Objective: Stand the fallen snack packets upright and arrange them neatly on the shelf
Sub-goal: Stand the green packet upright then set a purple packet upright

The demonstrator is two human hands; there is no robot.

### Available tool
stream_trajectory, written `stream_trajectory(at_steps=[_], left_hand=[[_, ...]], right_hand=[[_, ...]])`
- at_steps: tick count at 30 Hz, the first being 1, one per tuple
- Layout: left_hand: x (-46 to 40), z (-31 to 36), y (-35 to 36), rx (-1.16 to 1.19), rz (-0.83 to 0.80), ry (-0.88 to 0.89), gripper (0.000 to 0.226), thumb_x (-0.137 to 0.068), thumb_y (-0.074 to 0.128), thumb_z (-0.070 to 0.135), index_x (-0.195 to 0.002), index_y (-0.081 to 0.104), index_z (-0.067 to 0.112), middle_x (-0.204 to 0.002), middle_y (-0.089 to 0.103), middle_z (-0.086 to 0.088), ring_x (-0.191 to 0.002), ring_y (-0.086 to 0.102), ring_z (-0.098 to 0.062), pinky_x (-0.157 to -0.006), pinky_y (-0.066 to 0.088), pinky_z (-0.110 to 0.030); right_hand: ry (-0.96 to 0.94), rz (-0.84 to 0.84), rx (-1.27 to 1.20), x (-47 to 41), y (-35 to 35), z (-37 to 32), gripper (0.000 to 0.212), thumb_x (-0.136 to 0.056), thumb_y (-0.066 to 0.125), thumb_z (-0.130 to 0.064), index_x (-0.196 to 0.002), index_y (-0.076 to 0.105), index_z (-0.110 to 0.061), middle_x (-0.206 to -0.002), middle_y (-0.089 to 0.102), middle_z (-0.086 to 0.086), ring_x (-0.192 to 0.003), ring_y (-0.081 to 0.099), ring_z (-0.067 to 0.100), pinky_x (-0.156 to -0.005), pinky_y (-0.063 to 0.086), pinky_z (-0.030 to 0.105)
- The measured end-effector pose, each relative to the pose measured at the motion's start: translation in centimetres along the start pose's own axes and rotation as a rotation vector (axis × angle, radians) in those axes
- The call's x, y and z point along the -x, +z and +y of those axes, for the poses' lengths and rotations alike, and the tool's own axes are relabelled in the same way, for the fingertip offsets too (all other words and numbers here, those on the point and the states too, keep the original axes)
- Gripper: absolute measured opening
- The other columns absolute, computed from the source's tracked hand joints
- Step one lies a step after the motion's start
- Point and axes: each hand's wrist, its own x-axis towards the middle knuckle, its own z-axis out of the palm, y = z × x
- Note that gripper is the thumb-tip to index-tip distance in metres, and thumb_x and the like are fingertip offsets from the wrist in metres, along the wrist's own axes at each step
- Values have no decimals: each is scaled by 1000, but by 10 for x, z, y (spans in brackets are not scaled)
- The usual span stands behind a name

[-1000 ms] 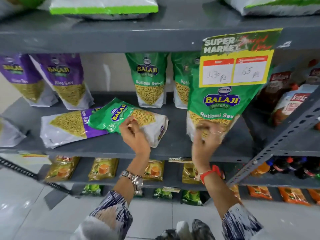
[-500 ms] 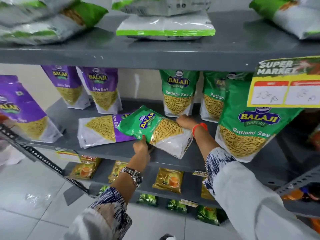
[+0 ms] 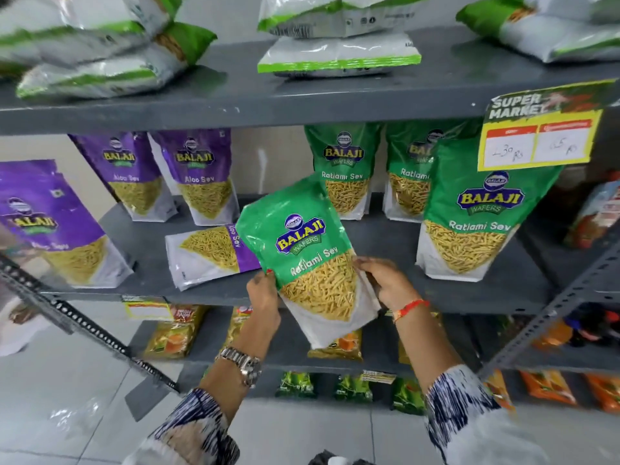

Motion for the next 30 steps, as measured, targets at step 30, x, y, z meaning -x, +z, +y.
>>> stream_trajectory(at_steps=[30], left_hand=[[20, 45, -10, -19, -623, 447, 27, -94, 36, 3, -89, 61, 13, -98, 63, -11, -94, 58, -25, -86, 49, -40]], right_hand=[[-398, 384, -258, 80, 15, 18, 16, -89, 56, -7, -77, 64, -14, -77, 67, 7, -79, 61, 23, -80, 52, 37]])
